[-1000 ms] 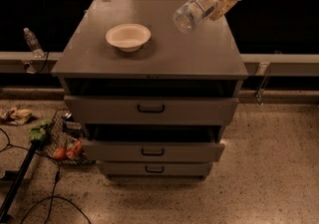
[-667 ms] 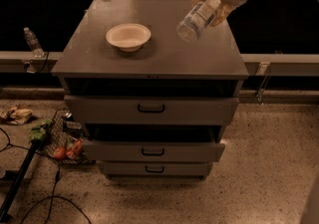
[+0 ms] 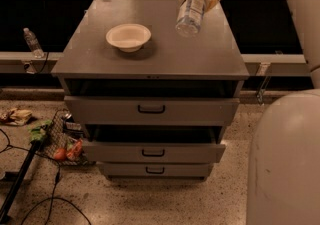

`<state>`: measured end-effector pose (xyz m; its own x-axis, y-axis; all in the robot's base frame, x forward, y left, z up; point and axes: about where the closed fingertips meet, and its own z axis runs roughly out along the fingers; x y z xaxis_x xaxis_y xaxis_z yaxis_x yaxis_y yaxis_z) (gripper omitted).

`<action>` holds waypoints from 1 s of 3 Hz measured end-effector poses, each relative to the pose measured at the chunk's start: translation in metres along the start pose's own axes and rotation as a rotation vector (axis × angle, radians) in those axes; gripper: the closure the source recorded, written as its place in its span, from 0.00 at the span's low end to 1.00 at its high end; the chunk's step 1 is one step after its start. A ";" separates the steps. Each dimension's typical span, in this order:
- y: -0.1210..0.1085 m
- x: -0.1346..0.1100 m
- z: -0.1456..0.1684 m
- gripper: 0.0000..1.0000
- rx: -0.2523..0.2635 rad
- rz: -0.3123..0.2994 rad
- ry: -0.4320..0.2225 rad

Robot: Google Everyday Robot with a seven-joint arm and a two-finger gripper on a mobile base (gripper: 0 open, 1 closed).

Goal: Place blue plastic bottle upright

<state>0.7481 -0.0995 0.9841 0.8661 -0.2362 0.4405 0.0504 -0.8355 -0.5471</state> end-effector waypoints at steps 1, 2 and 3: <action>-0.005 0.007 0.013 1.00 0.058 -0.228 0.013; -0.004 0.018 0.014 1.00 0.135 -0.368 0.078; -0.019 0.014 0.000 1.00 0.247 -0.510 0.150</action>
Offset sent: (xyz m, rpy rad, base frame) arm 0.0231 -0.0070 0.0066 -0.1829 -0.6110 0.5502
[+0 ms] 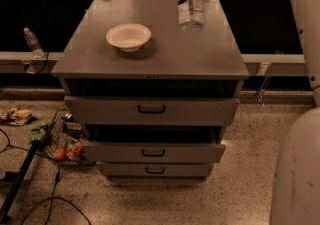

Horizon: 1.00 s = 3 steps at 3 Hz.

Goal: Place blue plastic bottle upright

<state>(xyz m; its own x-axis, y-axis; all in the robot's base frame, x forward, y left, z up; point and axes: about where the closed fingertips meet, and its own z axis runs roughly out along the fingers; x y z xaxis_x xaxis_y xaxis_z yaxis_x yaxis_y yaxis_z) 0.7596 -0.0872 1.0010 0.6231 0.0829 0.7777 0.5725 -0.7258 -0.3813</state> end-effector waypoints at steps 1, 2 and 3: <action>-0.022 -0.005 -0.006 1.00 0.106 -0.179 0.093; -0.031 -0.011 -0.009 1.00 0.147 -0.287 0.138; -0.034 -0.011 -0.006 1.00 0.156 -0.325 0.148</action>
Offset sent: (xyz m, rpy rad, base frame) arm -0.0495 0.0142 0.0090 0.0079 -0.4155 0.2784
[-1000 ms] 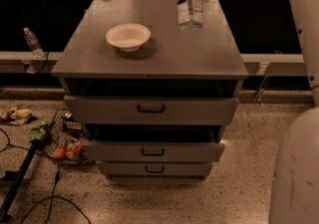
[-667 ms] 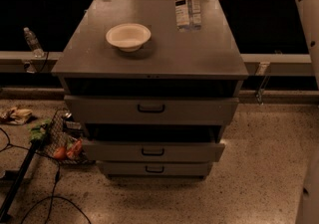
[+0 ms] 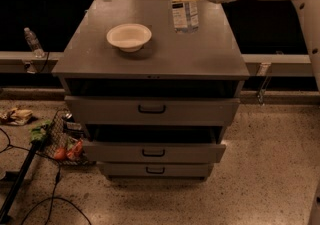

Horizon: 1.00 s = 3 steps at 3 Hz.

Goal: Place blue plastic bottle upright

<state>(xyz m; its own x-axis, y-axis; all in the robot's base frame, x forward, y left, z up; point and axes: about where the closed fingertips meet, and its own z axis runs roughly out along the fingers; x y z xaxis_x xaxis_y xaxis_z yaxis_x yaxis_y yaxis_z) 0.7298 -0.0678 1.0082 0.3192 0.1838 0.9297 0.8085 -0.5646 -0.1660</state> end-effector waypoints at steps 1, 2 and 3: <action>0.001 -0.001 0.013 1.00 0.020 -0.042 0.041; 0.013 0.002 0.022 1.00 0.008 -0.136 0.109; 0.025 -0.001 0.021 1.00 -0.029 -0.248 0.180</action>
Offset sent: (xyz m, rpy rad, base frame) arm 0.0397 0.0038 -0.0070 0.0031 -0.3696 0.0450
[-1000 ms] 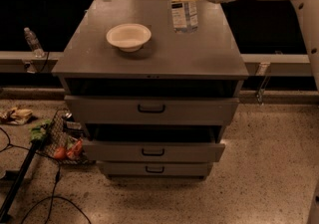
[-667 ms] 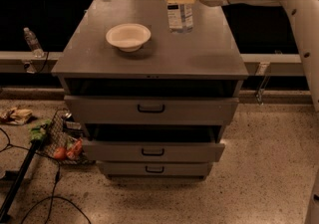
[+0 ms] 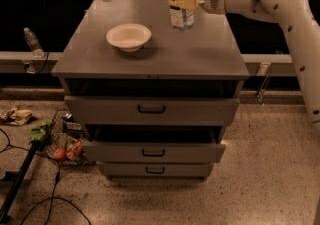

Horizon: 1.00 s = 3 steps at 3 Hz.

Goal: Place blue plastic bottle upright

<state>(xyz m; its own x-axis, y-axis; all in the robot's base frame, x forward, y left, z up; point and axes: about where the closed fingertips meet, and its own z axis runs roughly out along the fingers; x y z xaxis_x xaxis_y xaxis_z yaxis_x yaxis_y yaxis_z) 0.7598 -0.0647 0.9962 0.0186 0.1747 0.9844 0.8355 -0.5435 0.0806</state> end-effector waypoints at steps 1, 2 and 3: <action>0.010 -0.011 -0.010 1.00 -0.048 -0.055 0.058; 0.021 -0.033 -0.019 1.00 -0.099 -0.039 0.074; 0.025 -0.046 -0.022 1.00 -0.118 -0.019 0.070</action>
Offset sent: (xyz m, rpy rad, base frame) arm 0.0079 -0.0556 -0.0399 0.0497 -0.1126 -0.1370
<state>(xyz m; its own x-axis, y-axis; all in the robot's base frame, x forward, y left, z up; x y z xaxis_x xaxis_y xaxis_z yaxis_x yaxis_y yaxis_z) 0.7682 -0.1043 0.9568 -0.0378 0.1305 0.9907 0.7651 -0.6340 0.1127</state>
